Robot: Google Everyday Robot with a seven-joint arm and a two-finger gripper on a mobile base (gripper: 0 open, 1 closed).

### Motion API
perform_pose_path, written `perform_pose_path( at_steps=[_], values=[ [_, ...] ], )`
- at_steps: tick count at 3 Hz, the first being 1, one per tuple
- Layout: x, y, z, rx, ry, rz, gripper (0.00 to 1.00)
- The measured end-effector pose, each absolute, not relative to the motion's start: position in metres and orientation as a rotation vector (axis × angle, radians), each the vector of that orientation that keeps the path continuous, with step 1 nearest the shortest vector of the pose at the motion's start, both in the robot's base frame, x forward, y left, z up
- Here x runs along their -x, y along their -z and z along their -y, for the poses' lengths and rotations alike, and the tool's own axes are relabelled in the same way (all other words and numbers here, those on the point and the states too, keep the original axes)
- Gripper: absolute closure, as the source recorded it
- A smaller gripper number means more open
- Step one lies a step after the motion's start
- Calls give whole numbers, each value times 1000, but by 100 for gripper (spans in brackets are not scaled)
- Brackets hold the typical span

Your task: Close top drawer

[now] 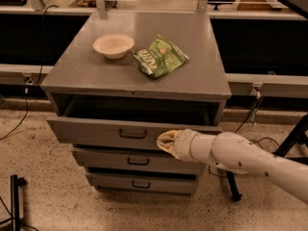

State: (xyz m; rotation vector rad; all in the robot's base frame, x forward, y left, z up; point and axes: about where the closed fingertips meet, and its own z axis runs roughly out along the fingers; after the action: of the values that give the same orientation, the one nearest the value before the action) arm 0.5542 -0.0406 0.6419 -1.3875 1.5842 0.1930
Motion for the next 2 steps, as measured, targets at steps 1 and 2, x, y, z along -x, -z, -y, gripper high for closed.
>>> perform_pose_path(
  at_steps=[1, 2],
  values=[
    [-605, -636, 47, 1410, -167, -1634, 100],
    [-605, -634, 47, 1411, -169, -1637, 100]
  ],
)
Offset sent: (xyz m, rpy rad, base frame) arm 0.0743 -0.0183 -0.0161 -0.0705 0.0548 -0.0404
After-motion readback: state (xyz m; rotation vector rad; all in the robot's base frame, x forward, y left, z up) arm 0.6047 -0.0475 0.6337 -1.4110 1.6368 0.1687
